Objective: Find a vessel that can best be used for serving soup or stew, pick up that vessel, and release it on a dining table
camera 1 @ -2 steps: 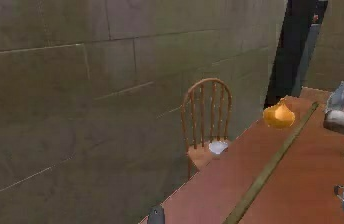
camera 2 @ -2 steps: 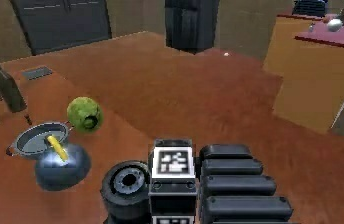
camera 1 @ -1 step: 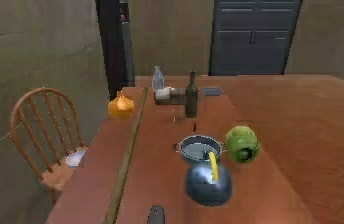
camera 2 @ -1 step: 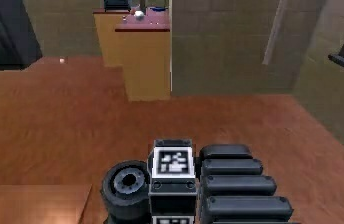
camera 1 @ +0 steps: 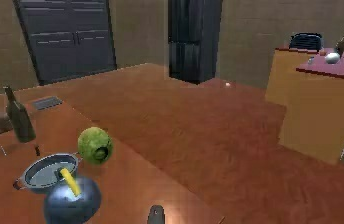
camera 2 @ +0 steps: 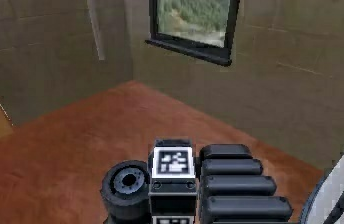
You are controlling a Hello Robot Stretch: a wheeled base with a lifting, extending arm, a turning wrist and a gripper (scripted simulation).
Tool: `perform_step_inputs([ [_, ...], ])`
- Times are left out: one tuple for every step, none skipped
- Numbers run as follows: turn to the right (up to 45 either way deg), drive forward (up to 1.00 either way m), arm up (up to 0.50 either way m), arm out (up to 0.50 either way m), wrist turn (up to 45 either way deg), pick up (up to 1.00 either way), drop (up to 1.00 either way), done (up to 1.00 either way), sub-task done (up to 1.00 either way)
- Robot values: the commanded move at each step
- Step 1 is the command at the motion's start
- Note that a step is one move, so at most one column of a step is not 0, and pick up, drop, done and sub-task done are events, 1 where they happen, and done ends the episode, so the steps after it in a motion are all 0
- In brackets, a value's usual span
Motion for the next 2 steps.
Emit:
perform_step_inputs([
  [42.0,0.0,0.0,0.0,0.0,0.0,0.0,0.0,0.0],
  [-45.0,0.0,0.0,0.0,0.0,0.0,0.0,0.0,0.0],
])
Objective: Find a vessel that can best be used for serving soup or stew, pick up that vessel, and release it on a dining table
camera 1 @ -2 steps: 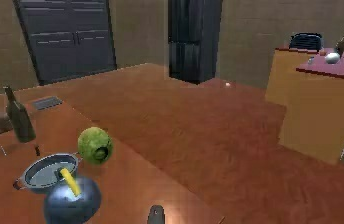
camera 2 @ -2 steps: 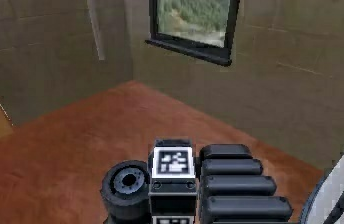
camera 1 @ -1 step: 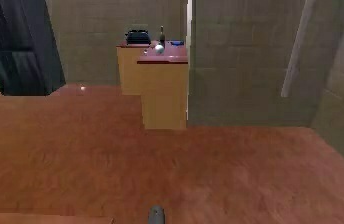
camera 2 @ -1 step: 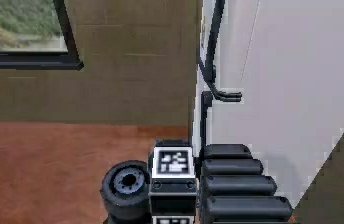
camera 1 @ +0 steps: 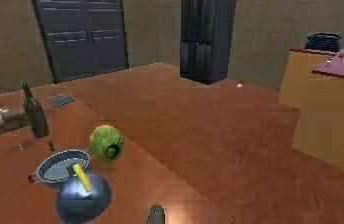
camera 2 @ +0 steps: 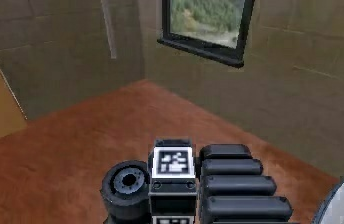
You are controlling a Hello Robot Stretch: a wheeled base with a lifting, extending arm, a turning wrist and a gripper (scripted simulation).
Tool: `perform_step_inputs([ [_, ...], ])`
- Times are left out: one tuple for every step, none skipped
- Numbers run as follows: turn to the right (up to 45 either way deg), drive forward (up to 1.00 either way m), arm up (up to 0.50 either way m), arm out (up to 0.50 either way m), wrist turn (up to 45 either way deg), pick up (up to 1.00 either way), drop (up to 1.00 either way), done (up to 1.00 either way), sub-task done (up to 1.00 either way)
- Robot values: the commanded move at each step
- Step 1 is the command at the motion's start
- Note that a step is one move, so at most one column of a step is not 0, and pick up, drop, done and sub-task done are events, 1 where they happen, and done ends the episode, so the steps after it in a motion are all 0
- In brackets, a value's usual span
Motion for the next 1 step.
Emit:
perform_step_inputs([
  [-45.0,0.0,0.0,0.0,0.0,0.0,0.0,0.0,0.0],
])
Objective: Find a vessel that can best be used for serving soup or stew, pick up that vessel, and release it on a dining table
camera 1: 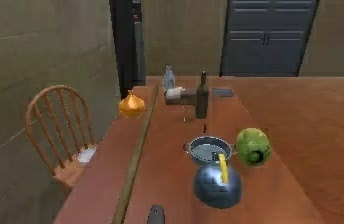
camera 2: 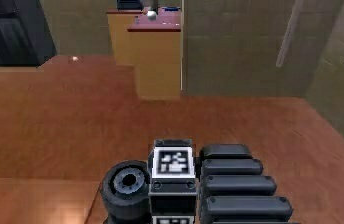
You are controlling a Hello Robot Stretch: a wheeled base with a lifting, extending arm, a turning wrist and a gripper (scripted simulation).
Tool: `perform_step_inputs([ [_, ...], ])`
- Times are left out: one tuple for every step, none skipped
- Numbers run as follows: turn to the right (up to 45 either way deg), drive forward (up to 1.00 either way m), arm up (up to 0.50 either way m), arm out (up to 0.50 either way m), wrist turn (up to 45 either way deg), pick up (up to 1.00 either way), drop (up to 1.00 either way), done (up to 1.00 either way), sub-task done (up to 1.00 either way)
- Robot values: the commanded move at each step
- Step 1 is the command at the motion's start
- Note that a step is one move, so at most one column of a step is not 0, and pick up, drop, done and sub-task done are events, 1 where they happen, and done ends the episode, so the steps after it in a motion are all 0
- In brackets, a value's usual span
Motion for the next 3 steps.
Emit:
perform_step_inputs([
  [-45.0,0.0,0.0,0.0,0.0,0.0,0.0,0.0,0.0],
  [-39.0,0.0,0.0,0.0,0.0,0.0,0.0,0.0,0.0],
  [45.0,0.0,0.0,0.0,0.0,0.0,0.0,0.0,0.0],
])
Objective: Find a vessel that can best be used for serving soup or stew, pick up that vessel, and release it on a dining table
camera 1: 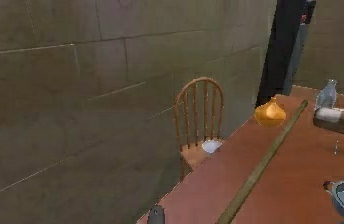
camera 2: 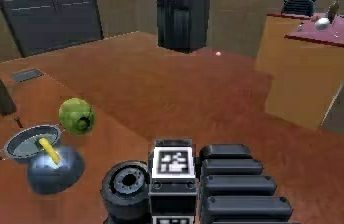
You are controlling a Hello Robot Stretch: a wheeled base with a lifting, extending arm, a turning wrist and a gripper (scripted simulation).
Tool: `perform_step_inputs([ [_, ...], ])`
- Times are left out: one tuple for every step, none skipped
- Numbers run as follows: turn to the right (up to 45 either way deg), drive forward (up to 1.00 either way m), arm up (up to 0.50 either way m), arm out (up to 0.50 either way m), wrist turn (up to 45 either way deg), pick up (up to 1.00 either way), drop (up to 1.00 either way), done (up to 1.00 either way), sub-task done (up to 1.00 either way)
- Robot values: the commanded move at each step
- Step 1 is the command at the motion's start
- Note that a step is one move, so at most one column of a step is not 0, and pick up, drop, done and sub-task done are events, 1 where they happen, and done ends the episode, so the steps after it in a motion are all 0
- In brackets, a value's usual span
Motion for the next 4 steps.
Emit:
perform_step_inputs([
  [45.0,0.0,0.0,0.0,0.0,0.0,0.0,0.0,0.0],
  [45.0,0.0,0.0,0.0,0.0,0.0,0.0,0.0,0.0],
  [30.0,0.0,0.0,0.0,0.0,0.0,0.0,0.0,0.0],
  [-45.0,0.0,0.0,0.0,0.0,0.0,0.0,0.0,0.0],
])
